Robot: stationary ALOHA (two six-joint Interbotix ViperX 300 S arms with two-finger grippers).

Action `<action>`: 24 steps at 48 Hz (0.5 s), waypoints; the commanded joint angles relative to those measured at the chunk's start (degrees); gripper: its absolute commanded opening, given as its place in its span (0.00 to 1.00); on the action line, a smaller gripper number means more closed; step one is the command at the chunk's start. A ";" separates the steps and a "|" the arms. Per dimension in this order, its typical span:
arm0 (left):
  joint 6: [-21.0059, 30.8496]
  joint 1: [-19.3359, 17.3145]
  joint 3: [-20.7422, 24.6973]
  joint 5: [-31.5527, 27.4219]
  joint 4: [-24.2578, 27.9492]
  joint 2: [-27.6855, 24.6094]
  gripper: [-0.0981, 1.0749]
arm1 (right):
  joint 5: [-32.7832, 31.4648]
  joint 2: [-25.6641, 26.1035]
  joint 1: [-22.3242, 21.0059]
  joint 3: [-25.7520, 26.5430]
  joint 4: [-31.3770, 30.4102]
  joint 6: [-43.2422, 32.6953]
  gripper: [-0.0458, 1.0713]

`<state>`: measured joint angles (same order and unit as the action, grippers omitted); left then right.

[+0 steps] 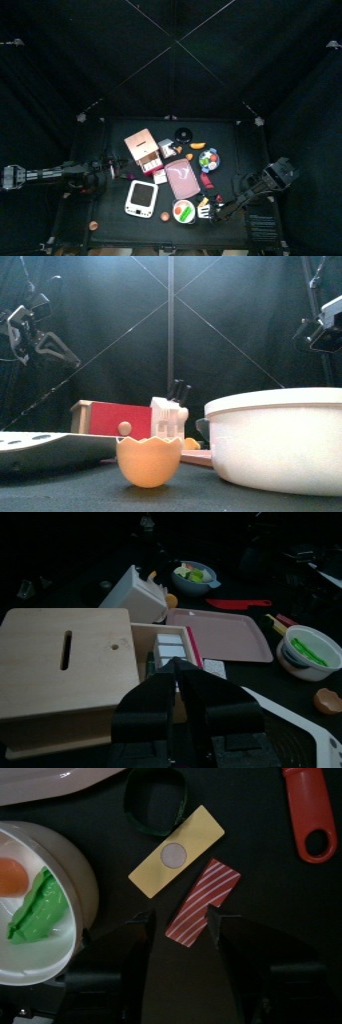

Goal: Grab salmon

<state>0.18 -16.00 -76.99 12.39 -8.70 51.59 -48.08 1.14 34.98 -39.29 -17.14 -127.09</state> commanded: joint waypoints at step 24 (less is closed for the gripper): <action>0.00 0.09 1.05 0.26 0.00 -0.18 0.52 | -1.93 -1.58 0.09 1.14 3.43 -0.35 0.80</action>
<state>0.18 -16.00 -76.99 12.39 -8.70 51.59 -49.75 -0.88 35.24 -38.85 -14.15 -127.18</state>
